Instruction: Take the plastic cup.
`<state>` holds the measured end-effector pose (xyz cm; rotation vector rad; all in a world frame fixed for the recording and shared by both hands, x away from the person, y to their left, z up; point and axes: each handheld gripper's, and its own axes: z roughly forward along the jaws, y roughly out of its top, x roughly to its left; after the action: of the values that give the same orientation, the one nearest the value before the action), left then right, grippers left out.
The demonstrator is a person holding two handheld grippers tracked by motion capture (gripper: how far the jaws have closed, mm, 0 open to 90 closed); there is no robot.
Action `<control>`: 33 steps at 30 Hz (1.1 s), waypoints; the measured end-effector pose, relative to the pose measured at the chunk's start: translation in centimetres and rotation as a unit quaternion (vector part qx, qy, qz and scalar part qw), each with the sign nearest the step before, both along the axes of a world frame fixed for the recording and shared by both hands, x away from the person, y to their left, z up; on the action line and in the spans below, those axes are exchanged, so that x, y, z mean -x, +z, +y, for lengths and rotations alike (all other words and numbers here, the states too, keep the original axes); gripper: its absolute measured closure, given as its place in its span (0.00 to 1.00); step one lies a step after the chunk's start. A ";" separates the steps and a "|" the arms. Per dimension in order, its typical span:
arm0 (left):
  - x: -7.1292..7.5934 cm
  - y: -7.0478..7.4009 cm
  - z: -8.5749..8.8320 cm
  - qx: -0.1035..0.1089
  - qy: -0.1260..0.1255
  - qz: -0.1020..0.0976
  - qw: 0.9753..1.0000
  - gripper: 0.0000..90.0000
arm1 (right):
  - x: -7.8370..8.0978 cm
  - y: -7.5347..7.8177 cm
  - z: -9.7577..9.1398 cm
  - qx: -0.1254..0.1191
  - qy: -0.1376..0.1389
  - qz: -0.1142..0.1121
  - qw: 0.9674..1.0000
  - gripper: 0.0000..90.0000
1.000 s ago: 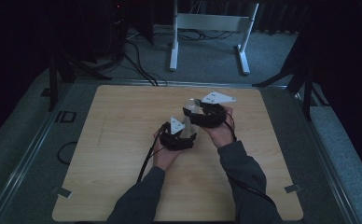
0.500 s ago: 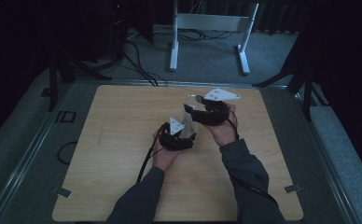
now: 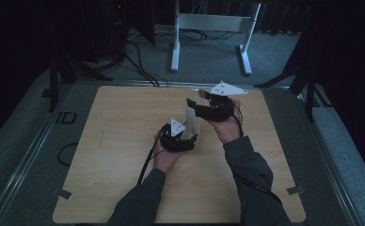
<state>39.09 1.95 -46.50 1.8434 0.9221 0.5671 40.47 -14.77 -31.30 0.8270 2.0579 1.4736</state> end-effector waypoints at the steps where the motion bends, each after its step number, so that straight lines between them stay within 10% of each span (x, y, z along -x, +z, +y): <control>1: 0.0 0.0 0.0 0.000 0.000 0.000 1.000 0.26 | 0.0 0.2 0.0 0.001 0.001 -0.002 1.000 0.46; 33: 1.9 1.2 1.4 0.006 0.000 -0.024 1.000 0.27 | 1.1 1.4 -5.1 0.003 -0.045 -0.004 0.999 0.46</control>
<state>37.21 3.36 -45.28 1.8111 0.8908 0.6022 39.39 -19.83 -29.95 0.8981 1.9911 1.4184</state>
